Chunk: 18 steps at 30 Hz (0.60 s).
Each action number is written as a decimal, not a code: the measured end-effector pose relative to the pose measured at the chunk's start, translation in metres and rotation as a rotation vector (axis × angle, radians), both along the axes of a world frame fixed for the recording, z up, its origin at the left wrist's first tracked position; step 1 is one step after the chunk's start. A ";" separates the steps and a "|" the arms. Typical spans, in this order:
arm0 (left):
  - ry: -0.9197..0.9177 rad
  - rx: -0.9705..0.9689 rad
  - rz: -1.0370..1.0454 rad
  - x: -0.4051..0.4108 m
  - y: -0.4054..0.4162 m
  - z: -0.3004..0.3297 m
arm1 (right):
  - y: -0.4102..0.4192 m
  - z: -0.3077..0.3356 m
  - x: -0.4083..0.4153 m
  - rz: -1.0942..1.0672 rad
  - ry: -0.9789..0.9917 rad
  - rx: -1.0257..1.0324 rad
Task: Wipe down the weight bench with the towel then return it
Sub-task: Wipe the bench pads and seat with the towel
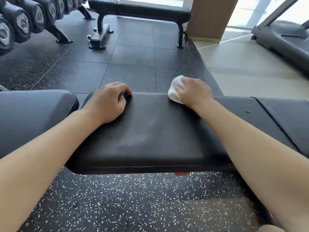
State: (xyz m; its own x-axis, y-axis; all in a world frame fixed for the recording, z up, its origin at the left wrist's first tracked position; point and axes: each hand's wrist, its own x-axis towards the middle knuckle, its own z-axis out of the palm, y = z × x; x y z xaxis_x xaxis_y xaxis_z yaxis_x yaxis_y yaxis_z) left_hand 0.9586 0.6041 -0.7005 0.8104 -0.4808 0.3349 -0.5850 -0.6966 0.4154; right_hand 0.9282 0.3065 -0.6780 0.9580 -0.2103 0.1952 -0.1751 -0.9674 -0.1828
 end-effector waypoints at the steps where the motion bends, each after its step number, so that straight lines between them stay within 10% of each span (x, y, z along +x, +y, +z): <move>1: 0.006 0.016 0.013 -0.001 -0.001 0.001 | 0.009 -0.001 -0.011 -0.001 -0.019 -0.011; 12: 0.132 0.131 -0.292 -0.025 -0.084 0.014 | 0.038 -0.017 -0.212 0.617 -0.192 0.039; 18: 0.081 0.100 -0.363 -0.037 -0.126 0.008 | -0.048 -0.010 -0.194 0.250 -0.158 0.072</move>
